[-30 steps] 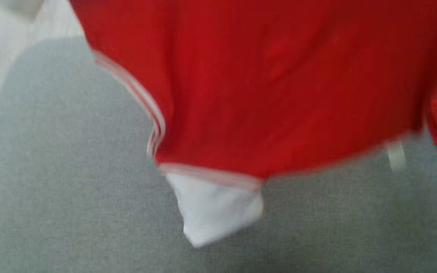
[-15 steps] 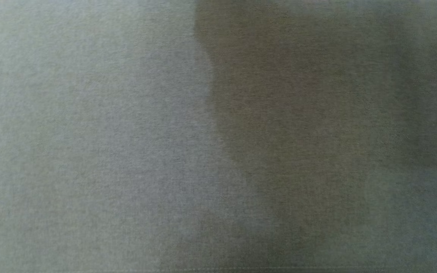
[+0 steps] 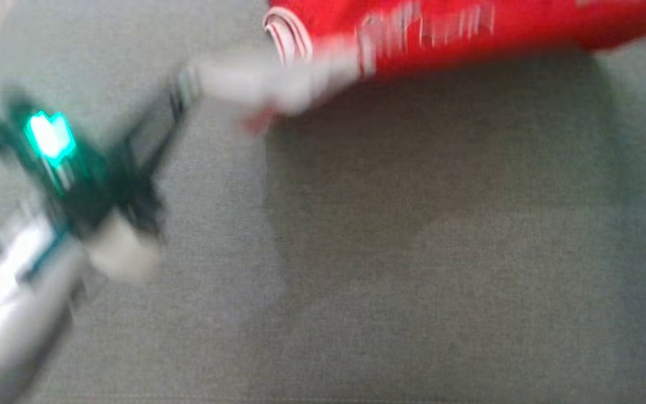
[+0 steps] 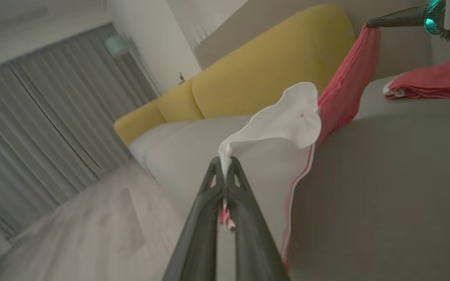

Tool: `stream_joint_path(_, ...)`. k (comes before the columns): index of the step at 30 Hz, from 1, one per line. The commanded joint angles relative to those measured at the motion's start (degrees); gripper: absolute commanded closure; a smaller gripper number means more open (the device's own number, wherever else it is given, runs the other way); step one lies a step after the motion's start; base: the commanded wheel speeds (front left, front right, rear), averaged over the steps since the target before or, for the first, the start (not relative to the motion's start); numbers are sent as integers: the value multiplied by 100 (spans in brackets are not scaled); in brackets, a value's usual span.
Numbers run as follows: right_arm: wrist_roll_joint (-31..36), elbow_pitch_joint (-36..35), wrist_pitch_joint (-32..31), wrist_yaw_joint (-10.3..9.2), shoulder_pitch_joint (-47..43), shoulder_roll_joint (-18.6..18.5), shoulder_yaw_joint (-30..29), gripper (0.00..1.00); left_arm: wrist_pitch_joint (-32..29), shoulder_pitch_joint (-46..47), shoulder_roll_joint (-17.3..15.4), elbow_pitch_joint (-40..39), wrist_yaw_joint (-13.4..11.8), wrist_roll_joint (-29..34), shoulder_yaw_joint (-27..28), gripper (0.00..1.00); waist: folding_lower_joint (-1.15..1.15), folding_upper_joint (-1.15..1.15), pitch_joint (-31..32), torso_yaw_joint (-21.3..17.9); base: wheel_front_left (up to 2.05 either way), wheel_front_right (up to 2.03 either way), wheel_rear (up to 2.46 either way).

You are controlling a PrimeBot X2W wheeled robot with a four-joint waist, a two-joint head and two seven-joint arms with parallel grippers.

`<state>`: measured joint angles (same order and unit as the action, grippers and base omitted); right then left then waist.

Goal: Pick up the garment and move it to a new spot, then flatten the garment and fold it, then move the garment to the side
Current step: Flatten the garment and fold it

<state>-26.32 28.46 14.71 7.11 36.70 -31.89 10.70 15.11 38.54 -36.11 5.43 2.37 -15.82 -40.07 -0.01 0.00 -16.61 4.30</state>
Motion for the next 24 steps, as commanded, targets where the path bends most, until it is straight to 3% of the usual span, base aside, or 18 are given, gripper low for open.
stream_joint_path(1, -55, -284, 28, 37, -448, -79, -73, 100, -12, -264, -326, -228, -66, -104, 232, 100, 1, 0, 148, 51, 0, 0, 0)
stream_joint_path(8, 92, -955, -4, 37, -2671, 120, -598, 100, -12, -2313, -451, -460, -192, -366, -134, 100, 1, 0, 644, 53, 0, 0, 0)
stream_joint_path(14, 286, -1889, -367, 37, -4114, 273, -1224, 100, -171, -3395, -684, -921, -217, -694, -471, 100, 1, 0, 897, 26, 0, 0, 0)
stream_joint_path(19, 444, -2687, -828, 37, -4758, 506, -1522, 100, -389, -3631, -887, -1330, -215, -886, -498, 100, 1, 0, 873, 26, 0, 0, 0)
stream_joint_path(24, 457, -2877, -1198, 37, -4588, 772, -1679, 100, -429, -3018, -779, -1329, -22, -843, -375, 100, 1, 0, 640, 44, 0, 0, 0)
